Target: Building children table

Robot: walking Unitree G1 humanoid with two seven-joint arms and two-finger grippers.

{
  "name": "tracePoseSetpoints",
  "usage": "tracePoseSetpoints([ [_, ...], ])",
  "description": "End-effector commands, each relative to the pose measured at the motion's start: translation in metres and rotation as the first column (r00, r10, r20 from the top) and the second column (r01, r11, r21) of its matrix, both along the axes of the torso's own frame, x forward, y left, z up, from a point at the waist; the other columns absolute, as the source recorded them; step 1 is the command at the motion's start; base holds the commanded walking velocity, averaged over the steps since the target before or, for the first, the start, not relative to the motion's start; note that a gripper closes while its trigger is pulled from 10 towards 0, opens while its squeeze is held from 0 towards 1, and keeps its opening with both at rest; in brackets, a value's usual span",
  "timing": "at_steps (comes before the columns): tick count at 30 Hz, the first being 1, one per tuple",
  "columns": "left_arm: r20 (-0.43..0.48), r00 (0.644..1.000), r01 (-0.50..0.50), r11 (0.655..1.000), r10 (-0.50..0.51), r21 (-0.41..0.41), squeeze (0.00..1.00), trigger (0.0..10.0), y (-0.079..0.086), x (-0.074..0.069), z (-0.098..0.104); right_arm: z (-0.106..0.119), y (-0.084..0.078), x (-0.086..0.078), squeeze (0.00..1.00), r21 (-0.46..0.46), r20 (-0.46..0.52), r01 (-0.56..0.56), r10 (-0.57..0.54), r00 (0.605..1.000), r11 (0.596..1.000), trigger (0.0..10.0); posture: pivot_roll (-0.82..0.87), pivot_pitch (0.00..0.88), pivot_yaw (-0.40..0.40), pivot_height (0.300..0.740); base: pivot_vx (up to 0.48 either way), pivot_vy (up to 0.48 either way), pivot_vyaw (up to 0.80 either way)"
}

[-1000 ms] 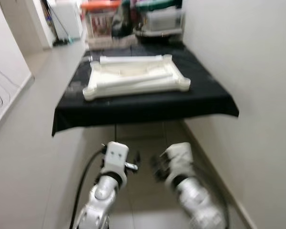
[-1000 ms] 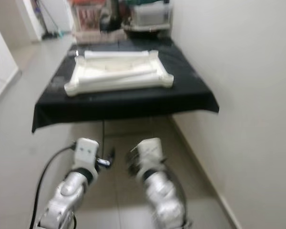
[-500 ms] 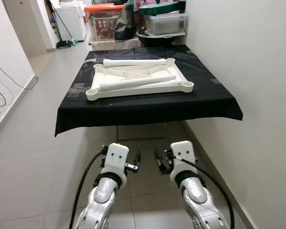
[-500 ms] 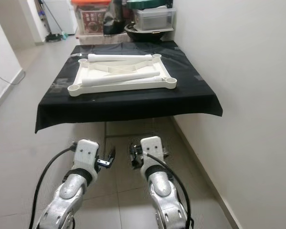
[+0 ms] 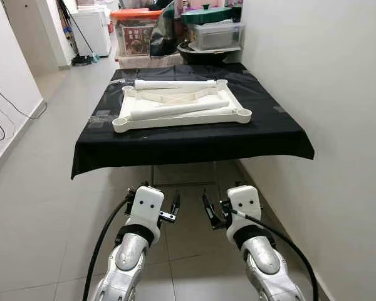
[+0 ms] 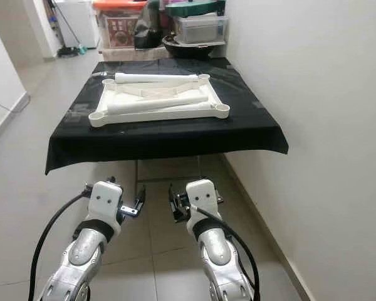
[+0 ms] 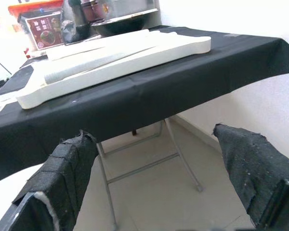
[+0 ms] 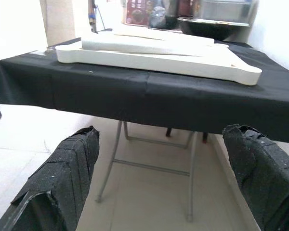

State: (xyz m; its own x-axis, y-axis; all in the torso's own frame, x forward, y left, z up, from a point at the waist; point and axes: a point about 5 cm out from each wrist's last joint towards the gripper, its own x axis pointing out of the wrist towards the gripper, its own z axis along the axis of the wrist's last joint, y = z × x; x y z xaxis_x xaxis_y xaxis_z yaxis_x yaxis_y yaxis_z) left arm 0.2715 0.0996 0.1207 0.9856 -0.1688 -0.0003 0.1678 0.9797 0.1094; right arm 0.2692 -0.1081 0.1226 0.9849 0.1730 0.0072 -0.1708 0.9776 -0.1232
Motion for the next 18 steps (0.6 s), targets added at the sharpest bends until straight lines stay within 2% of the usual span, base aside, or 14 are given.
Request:
tracePoseSetpoints([
  [1,-0.03,0.999,-0.021,1.0,0.021,-0.001,0.0,10.0,0.0036,-0.0004,-0.0075,-0.0009,0.0,0.0025,0.0,0.016,-0.003,0.022,-0.022,1.0,1.0,10.0,-0.02,0.0,-0.003,0.74,0.0,0.0,0.8],
  [3,-0.03,0.999,-0.021,1.0,0.021,-0.001,0.0,10.0,0.0036,-0.0004,-0.0075,-0.0009,0.0,0.0025,0.0,0.016,-0.003,0.022,-0.022,1.0,1.0,10.0,-0.02,0.0,-0.003,0.74,0.0,0.0,0.8],
  [10,-0.076,0.997,-0.009,1.0,0.007,-0.019,0.0,10.0,0.0024,0.0006,-0.0134,-0.0064,-0.0026,0.0029,0.0,0.048,-0.039,0.028,-0.026,0.999,0.998,10.0,-0.03,0.0,0.003,0.74,0.0,0.0,0.0],
  [18,-0.089,0.996,-0.016,1.0,0.013,-0.025,0.0,10.0,0.0034,0.0012,-0.0146,-0.0069,0.006,0.0023,0.0,0.035,-0.042,-0.037,0.039,0.998,0.999,10.0,-0.02,0.0,0.001,0.74,0.0,0.0,0.0],
])
